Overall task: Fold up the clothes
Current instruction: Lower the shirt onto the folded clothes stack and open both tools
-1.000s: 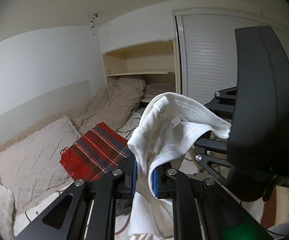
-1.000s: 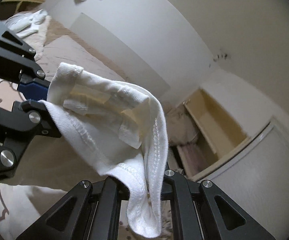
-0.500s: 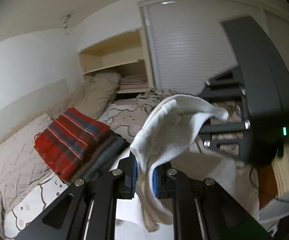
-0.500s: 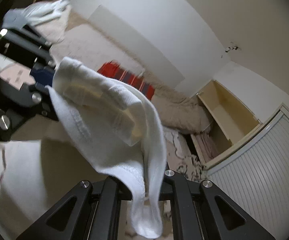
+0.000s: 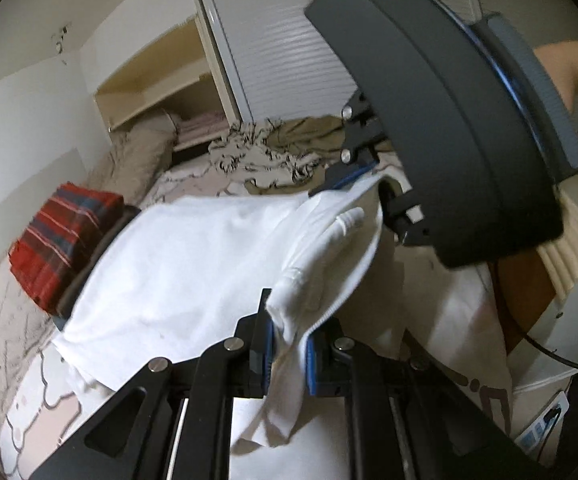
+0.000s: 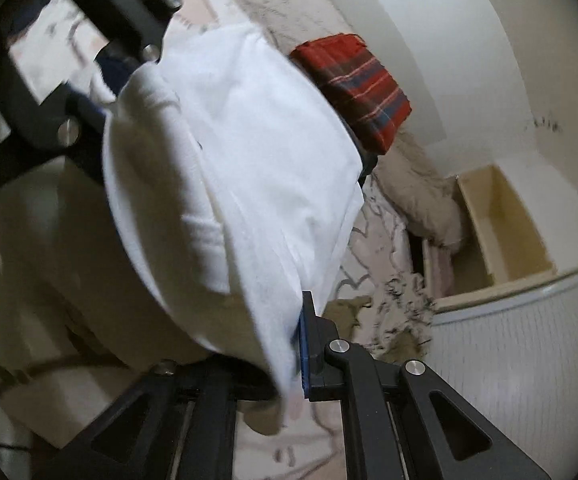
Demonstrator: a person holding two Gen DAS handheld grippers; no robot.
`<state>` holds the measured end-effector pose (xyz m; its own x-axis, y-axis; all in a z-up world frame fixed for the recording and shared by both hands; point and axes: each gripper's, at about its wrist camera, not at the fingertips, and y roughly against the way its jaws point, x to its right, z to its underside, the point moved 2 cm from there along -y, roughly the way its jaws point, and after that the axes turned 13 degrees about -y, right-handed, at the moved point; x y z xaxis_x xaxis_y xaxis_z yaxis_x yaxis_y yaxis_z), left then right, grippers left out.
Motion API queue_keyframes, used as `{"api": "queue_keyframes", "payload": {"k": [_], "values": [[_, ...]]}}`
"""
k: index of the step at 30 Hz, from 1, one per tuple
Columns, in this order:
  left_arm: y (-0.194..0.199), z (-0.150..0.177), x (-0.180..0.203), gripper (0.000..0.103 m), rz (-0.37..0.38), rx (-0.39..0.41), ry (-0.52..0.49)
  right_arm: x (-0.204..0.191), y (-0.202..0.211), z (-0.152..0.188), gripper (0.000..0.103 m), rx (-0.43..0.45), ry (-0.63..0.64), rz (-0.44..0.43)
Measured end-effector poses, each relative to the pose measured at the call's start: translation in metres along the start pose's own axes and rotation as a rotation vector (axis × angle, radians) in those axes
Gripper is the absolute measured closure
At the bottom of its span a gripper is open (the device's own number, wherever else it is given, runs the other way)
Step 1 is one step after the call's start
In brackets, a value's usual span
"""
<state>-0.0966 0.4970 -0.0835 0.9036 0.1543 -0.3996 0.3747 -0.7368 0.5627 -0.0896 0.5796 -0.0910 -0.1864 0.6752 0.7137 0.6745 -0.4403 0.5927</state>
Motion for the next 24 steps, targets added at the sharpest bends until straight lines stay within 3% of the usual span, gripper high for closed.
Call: {"api": "queue_keyframes", "payload": {"k": [1,2,3,4,6,7,12,15,18,20,22,24], "values": [[-0.002,0.001,0.001,0.090,0.003,-0.002,0.007,0.001,-0.001,0.002,0.091,-0.017,-0.005,-0.004],[-0.001,0.002,0.003,0.088,0.014,-0.002,0.019,0.003,-0.002,0.005,0.069,-0.036,-0.021,-0.012],[-0.002,0.004,0.003,0.080,0.043,-0.005,0.045,0.007,-0.001,0.006,0.031,-0.057,-0.039,-0.016],[-0.001,0.004,-0.001,0.073,0.102,-0.004,0.091,0.015,0.000,0.008,0.019,-0.084,-0.058,-0.027],[0.006,0.005,-0.005,0.044,0.190,0.005,0.156,0.030,0.001,0.012,0.018,-0.137,-0.096,-0.050],[0.010,0.006,-0.006,0.040,0.227,0.010,0.184,0.040,0.001,0.015,0.018,-0.165,-0.121,-0.057],[0.030,0.012,-0.008,0.038,0.446,0.001,0.289,0.093,0.007,0.039,0.018,-0.293,-0.346,-0.057],[0.044,0.023,-0.013,0.038,0.596,0.010,0.382,0.119,0.032,0.036,0.018,-0.268,-0.583,-0.111],[0.067,0.030,-0.029,0.038,0.543,0.046,0.403,0.136,0.055,0.027,0.018,-0.180,-0.812,-0.237],[0.072,0.030,-0.055,0.038,0.468,0.062,0.441,0.132,0.062,0.017,0.018,-0.127,-0.919,-0.319],[0.070,0.033,-0.083,0.038,0.380,0.057,0.495,0.113,0.062,0.006,0.019,-0.113,-0.956,-0.364],[0.067,0.035,-0.109,0.038,0.301,0.050,0.542,0.083,0.055,-0.007,0.019,-0.132,-0.928,-0.355]]}}
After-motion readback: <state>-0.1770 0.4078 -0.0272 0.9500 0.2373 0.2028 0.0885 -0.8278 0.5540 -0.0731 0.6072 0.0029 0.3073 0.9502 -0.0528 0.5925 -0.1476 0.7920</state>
